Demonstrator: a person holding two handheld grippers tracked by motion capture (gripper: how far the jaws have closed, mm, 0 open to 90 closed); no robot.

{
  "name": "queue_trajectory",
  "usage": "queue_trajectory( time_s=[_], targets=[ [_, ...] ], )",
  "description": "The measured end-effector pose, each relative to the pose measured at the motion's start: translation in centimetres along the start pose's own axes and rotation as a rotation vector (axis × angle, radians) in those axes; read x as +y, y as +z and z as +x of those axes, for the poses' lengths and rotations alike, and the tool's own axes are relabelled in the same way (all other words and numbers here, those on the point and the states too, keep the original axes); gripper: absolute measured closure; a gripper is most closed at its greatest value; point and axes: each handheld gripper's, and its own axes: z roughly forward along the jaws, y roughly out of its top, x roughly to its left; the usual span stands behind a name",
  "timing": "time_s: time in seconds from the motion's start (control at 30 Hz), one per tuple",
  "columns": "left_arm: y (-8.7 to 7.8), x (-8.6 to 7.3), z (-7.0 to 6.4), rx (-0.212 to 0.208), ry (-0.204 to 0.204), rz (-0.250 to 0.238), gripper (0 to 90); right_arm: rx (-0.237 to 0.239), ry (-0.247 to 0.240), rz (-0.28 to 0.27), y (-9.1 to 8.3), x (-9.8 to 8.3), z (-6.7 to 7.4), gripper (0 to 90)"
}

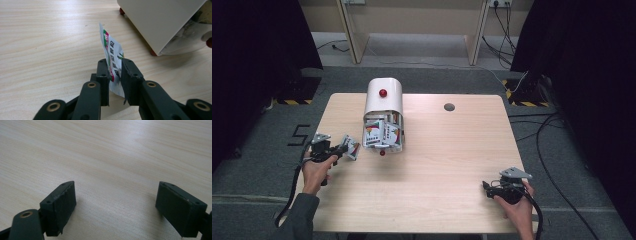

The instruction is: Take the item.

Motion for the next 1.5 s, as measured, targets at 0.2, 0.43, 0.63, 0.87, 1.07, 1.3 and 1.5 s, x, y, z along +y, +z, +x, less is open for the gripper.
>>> queue_trajectory(
  time_s=[0.2, 0.43, 0.63, 0.87, 1.07, 1.3, 1.5],
  targets=[
    [0.3, -0.1, 0.0, 0.022, 0.012, 0.006, 73.1, 0.0, 0.0, 0.0, 0.0, 0.0, 0.0, 17.1],
    [0.6, -0.1, 0.3, 0.04, 0.026, 0.018, 68.5, 0.0, 0.0, 0.0, 0.0, 0.0, 0.0, 17.1],
    [0.4, -0.2, 0.2, 0.083, 0.066, 0.04, 60.0, 0.0, 0.0, 0.0, 0.0, 0.0, 0.0, 17.1],
    [0.1, -0.1, 0.5, 0.141, 0.096, 0.073, 50.3, 0.0, 0.0, 0.0, 0.0, 0.0, 0.0, 17.1],
    [-0.8, 0.4, 0.8, 0.141, 0.078, 0.052, 43.7, 0.0, 0.0, 0.0, 0.0, 0.0, 0.0, 17.1],
    [-1.3, 0.0, 0.4, 0.081, 0.053, 0.049, 32.6, -0.001, -0.006, -0.002, 0.0, 0.0, -0.1, 17.1],
    [-2.4, -0.3, -0.3, 0.02, 0.071, 0.044, 22.3, 0.0, 0.0, 0.0, 0.0, 0.0, 0.0, 17.1]
  ],
)
